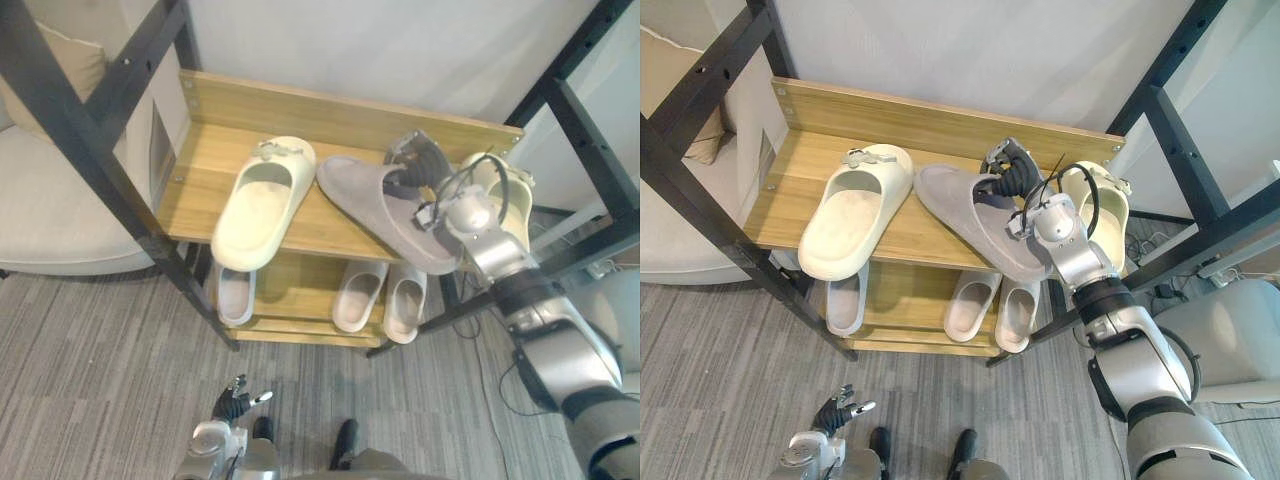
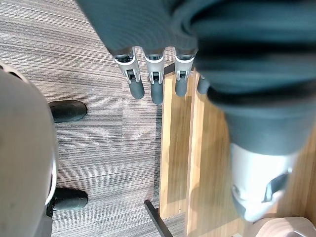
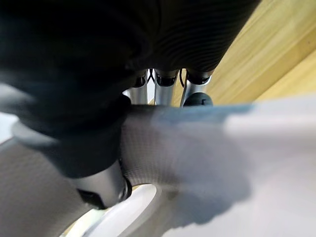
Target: Organize the slippers on the shoe rack
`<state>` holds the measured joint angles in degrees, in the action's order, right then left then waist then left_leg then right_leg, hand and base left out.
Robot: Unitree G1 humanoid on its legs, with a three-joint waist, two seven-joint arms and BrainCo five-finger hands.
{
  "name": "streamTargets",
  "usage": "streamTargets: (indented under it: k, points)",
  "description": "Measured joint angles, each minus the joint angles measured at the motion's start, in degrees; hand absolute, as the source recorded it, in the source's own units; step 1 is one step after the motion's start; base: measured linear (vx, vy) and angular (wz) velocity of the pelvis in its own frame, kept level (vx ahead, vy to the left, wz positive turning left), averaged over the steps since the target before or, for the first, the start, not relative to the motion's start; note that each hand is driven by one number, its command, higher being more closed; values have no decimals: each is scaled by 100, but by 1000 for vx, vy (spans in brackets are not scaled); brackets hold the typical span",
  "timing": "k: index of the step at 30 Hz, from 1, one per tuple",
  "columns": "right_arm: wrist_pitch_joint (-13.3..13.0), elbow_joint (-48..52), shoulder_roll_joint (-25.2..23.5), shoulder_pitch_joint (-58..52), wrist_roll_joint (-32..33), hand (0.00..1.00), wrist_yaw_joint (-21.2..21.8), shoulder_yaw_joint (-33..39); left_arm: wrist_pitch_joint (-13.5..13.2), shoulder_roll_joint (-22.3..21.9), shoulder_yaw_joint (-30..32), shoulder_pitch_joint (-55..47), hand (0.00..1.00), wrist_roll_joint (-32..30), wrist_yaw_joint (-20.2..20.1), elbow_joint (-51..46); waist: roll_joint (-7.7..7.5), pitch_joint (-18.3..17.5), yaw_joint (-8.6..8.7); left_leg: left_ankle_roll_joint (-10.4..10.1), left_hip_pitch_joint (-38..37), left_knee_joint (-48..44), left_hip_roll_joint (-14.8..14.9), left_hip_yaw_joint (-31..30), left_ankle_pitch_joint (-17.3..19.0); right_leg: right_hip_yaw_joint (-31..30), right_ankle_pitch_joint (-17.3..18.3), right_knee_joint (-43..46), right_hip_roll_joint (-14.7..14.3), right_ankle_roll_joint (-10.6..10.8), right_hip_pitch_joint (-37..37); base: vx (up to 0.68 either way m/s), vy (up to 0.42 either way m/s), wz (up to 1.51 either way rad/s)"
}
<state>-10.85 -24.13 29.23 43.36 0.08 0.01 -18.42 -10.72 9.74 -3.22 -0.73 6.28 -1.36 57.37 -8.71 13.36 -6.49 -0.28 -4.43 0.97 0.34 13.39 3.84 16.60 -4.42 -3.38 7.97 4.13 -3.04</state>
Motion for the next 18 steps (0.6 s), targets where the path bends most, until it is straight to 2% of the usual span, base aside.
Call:
streamTargets:
  k: [7, 10, 12, 15, 18]
  points:
    - [-35, 1484, -73, -1355, -23, 100, -60, 504, 30, -10, 6, -10, 0, -94, -1, 13, 23, -14, 78, -1, -26, -8, -6, 28, 0, -15, 1, 4, 5, 0, -10, -9, -10, -3]
    - [-83, 2314, -286, -1839, -23, 100, -90, 726, 40, -31, 10, -33, 0, -185, -4, 66, 76, -62, 199, -6, -45, -12, -8, 58, 7, -51, 1, 4, 8, 1, -13, -13, -12, -7]
    - [-264, 2931, -448, -2120, -18, 100, -106, 929, 52, -58, 10, -75, 0, -278, -7, 112, 139, -154, 319, -8, -68, -12, -10, 98, 14, -117, 1, 4, 10, 1, -15, -8, -9, -9]
    - [-407, 3458, -494, -2423, 3, 100, -107, 1076, 61, -80, 10, -75, 0, -321, -9, 191, 174, -221, 359, -9, -135, -15, -7, 120, 14, -137, 2, 3, 8, 2, -66, -5, -16, -5]
    - [-533, 3916, -783, -2892, 190, 100, -26, 1144, 66, -104, 5, -89, 0, -402, -16, 303, 214, -388, 386, -17, -184, -18, -5, 121, 21, -142, 3, 3, 7, 2, -111, 0, 0, 0]
